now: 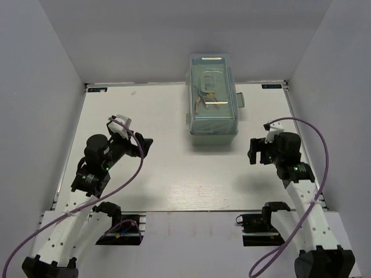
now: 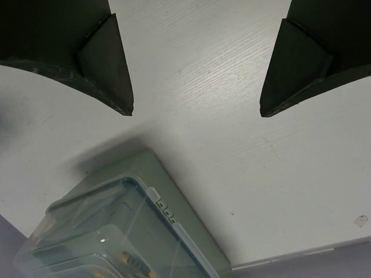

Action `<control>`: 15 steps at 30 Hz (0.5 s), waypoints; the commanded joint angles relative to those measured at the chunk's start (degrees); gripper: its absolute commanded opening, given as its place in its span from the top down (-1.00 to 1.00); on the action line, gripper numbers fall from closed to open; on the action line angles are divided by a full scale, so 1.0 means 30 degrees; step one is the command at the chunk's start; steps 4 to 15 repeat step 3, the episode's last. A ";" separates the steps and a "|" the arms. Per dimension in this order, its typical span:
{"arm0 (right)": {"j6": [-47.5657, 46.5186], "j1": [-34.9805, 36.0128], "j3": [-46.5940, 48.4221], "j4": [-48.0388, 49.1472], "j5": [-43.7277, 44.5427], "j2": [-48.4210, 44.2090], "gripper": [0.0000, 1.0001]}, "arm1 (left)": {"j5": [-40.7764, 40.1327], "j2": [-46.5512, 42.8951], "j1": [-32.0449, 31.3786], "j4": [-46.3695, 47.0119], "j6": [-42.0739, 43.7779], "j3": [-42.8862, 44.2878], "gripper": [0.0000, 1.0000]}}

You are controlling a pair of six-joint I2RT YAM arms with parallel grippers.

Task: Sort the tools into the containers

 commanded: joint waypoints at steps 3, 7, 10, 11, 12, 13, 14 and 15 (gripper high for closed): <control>0.0266 -0.0142 -0.1760 0.0482 -0.2041 -0.1861 -0.81 | -0.0455 -0.0199 -0.0041 -0.0060 0.0347 -0.0548 -1.00; 0.0266 -0.0142 -0.1760 0.0482 -0.2041 -0.1861 -0.81 | -0.0455 -0.0199 -0.0041 -0.0060 0.0347 -0.0548 -1.00; 0.0266 -0.0142 -0.1760 0.0482 -0.2041 -0.1861 -0.81 | -0.0455 -0.0199 -0.0041 -0.0060 0.0347 -0.0548 -1.00; 0.0266 -0.0142 -0.1760 0.0482 -0.2041 -0.1861 -0.81 | -0.0455 -0.0199 -0.0041 -0.0060 0.0347 -0.0548 -1.00; 0.0266 -0.0142 -0.1760 0.0482 -0.2041 -0.1861 -0.81 | -0.0455 -0.0199 -0.0041 -0.0060 0.0347 -0.0548 -1.00; 0.0266 -0.0142 -0.1760 0.0482 -0.2041 -0.1861 -0.81 | -0.0455 -0.0199 -0.0041 -0.0060 0.0347 -0.0548 -1.00; 0.0266 -0.0142 -0.1760 0.0482 -0.2041 -0.1861 -0.81 | -0.0455 -0.0199 -0.0041 -0.0060 0.0347 -0.0548 -1.00; 0.0266 -0.0142 -0.1760 0.0482 -0.2041 -0.1861 -0.81 | -0.0455 -0.0199 -0.0041 -0.0060 0.0347 -0.0548 -1.00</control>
